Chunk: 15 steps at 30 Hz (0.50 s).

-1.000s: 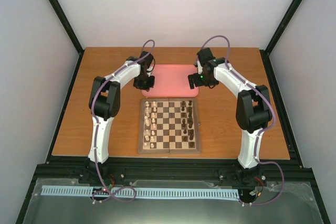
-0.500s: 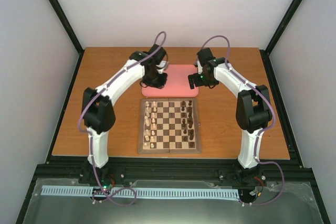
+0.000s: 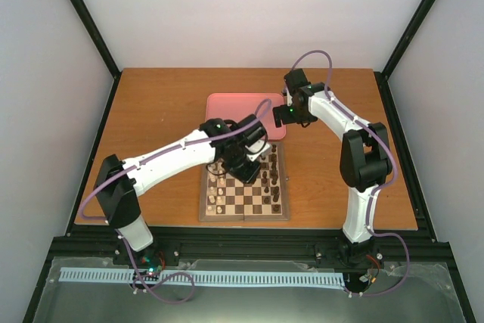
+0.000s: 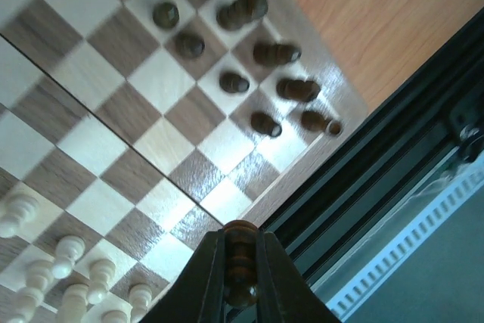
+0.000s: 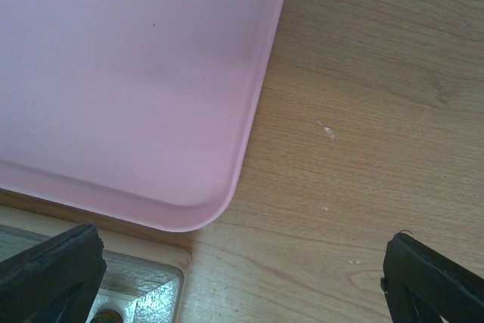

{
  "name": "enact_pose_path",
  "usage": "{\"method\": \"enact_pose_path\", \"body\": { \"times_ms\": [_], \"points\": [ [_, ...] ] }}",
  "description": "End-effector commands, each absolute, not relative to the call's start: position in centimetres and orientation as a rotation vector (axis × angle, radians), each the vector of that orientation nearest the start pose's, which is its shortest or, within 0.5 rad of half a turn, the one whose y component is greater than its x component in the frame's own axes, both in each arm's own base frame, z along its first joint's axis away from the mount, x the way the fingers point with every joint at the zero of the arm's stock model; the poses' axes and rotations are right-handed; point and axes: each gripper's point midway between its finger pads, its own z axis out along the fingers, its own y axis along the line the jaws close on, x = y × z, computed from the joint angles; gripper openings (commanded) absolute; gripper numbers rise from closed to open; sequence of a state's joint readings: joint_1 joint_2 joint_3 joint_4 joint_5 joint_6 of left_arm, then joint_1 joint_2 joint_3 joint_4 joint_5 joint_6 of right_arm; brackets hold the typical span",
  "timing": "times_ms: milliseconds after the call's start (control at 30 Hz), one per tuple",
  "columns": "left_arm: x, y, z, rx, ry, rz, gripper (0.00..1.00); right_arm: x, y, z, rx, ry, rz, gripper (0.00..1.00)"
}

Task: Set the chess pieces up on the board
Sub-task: Pick up the chess piece from the storage box, then place the chess piece on the chessboard.

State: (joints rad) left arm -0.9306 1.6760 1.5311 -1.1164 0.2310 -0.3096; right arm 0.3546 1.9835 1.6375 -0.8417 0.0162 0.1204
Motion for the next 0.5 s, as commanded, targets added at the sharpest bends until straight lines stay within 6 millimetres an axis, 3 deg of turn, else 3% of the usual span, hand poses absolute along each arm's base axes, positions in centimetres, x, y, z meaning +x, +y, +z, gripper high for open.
{"method": "enact_pose_path", "body": {
  "times_ms": [0,200,467],
  "points": [
    [17.1,-32.7,16.9,1.055,2.749,-0.596,0.01,44.8,15.7,9.8,-0.251,2.749,0.075,1.00],
    [13.9,-32.7,16.2,1.080,2.725,-0.600,0.01,44.6,15.3,8.6,-0.249,2.756,0.032,1.00],
    [14.1,-34.8,14.1,1.018,2.707,-0.514,0.01,45.1,14.7,8.6,-0.270,2.732,-0.029,1.00]
  ]
}}
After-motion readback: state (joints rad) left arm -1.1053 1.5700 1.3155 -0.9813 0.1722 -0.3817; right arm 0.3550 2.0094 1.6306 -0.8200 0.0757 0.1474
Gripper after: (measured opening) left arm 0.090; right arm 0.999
